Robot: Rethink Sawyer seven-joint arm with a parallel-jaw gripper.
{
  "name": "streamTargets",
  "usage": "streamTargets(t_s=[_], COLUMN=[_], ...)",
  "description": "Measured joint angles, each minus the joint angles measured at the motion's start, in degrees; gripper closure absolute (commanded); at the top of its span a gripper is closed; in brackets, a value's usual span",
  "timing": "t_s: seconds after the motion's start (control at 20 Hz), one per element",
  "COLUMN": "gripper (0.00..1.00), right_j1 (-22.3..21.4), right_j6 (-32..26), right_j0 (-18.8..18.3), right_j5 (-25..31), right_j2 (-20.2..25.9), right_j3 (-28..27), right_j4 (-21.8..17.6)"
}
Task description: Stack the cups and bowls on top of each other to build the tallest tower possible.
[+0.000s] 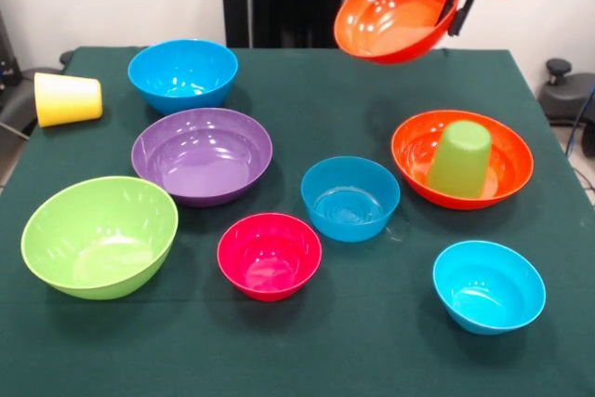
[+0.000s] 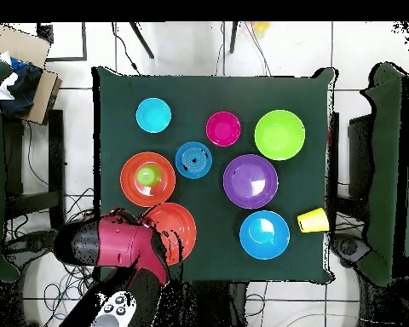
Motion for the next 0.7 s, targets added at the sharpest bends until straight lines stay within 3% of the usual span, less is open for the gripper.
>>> streamTargets(t_s=[0.7], gripper=[1.0], right_j1=[1.8], right_j6=[3.3], right_j0=[0.3], right_j5=[3.3], right_j2=[-0.1], right_j3=[-6.5], right_j4=[1.4])
